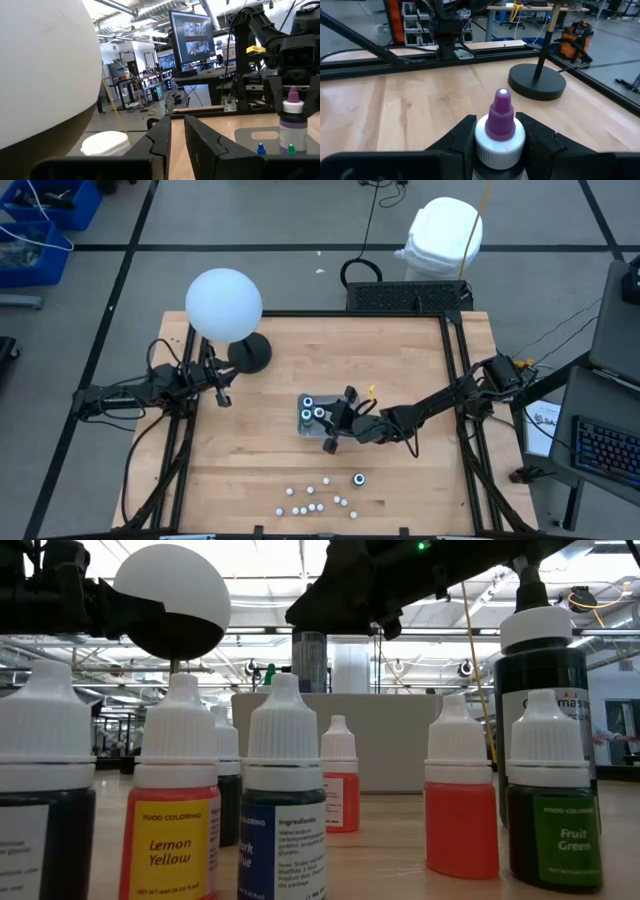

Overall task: Pick & Place food coloring
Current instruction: Put the large violet food coloring bottle into the gray bin

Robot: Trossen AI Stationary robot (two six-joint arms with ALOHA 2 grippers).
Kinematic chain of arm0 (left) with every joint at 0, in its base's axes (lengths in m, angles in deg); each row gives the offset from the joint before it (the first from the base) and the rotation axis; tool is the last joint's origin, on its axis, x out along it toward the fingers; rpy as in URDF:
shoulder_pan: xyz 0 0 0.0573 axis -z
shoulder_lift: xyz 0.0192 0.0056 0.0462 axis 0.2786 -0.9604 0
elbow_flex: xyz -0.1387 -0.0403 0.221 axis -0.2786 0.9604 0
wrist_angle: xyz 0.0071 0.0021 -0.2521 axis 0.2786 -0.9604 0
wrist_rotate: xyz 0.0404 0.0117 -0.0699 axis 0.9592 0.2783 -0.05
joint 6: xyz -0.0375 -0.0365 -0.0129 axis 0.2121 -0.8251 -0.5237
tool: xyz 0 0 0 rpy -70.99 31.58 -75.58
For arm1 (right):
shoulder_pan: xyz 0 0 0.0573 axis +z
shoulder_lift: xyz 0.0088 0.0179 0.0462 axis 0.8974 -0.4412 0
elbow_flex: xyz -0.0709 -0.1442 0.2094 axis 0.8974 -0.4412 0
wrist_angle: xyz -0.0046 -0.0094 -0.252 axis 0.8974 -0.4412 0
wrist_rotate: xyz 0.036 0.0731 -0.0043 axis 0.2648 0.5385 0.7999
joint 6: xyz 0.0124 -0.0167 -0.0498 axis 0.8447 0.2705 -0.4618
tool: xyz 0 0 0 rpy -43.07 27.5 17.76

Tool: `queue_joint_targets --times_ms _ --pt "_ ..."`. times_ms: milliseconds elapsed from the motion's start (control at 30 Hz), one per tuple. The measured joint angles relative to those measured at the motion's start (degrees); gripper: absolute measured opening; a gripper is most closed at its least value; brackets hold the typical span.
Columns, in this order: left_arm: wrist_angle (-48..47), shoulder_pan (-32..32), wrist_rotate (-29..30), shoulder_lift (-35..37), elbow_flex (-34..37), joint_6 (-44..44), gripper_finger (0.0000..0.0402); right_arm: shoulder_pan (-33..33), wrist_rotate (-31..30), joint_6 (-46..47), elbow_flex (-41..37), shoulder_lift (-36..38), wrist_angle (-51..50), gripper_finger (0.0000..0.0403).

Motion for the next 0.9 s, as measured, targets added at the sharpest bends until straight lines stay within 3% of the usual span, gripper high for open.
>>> queue_joint_targets --times_ms 633,900 --pt "0.1 0.0 0.0 0.0 0.0 -0.4 0.0063 0.2 -0.1 3.1 -0.8 0.0 -3.7 0.0121" --pt "0.1 0.0 0.0 0.0 0.0 0.2 0.0063 0.2 -0.2 4.6 -8.2 0.0 8.3 0.0121"
